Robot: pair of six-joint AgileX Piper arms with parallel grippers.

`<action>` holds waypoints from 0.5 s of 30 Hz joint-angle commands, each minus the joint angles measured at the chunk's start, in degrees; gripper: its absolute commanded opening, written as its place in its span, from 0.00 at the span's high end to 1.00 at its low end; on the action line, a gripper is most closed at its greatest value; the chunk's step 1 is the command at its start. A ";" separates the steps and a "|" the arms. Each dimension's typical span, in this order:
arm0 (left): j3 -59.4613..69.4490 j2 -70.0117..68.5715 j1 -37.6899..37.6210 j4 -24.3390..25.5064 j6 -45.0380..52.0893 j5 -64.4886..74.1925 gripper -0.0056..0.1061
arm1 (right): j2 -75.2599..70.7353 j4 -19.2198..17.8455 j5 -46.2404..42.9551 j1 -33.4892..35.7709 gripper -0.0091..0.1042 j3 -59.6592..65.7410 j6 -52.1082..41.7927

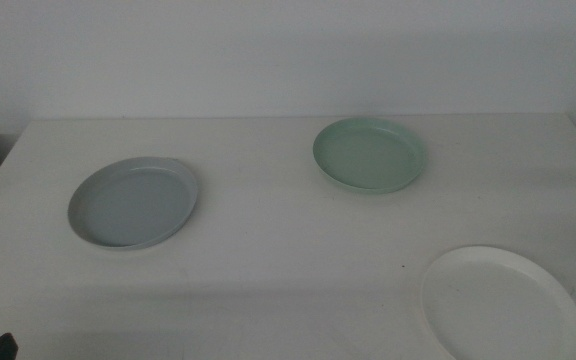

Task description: Stack the three bowls on top of each other.

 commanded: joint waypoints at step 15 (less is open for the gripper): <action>-0.23 -0.76 -0.35 -0.16 -0.68 -4.56 0.08 | 35.12 -0.20 -4.35 -0.85 0.26 -8.41 0.75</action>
